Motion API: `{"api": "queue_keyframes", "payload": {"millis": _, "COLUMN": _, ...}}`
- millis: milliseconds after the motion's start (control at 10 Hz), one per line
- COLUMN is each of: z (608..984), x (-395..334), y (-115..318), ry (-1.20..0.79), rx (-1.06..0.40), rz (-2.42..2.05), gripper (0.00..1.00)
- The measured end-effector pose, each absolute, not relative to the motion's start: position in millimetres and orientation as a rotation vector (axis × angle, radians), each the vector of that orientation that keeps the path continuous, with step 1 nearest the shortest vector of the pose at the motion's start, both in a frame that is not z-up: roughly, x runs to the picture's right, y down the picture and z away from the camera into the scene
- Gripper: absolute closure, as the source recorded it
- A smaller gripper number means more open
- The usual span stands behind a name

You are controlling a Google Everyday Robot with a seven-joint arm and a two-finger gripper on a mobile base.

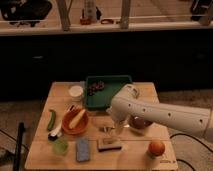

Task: Place fork in paper cup

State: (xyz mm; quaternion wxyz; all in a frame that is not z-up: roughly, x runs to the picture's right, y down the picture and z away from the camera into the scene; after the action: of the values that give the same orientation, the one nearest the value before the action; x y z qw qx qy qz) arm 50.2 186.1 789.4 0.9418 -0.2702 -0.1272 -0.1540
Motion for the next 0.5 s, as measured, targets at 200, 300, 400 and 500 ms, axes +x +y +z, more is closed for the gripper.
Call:
{"api": "queue_keyframes", "payload": {"millis": 200, "z": 806.5, "x": 50.1, "y": 194.7, "ry": -0.256, "rx": -0.573, "rz": -0.311, "gripper": 0.20}}
{"api": "queue_keyframes", "payload": {"millis": 300, "z": 812.1, "x": 50.5, "y": 198.5, "ry": -0.255, "rx": -0.582, "rz": -0.306, "gripper": 0.20}}
{"api": "queue_keyframes", "payload": {"millis": 400, "z": 819.4, "x": 51.4, "y": 202.9, "ry": -0.252, "rx": -0.589, "rz": -0.301, "gripper": 0.20}}
{"api": "queue_keyframes", "payload": {"millis": 500, "z": 824.6, "x": 51.4, "y": 206.3, "ry": -0.256, "rx": -0.591, "rz": -0.296, "gripper": 0.20}}
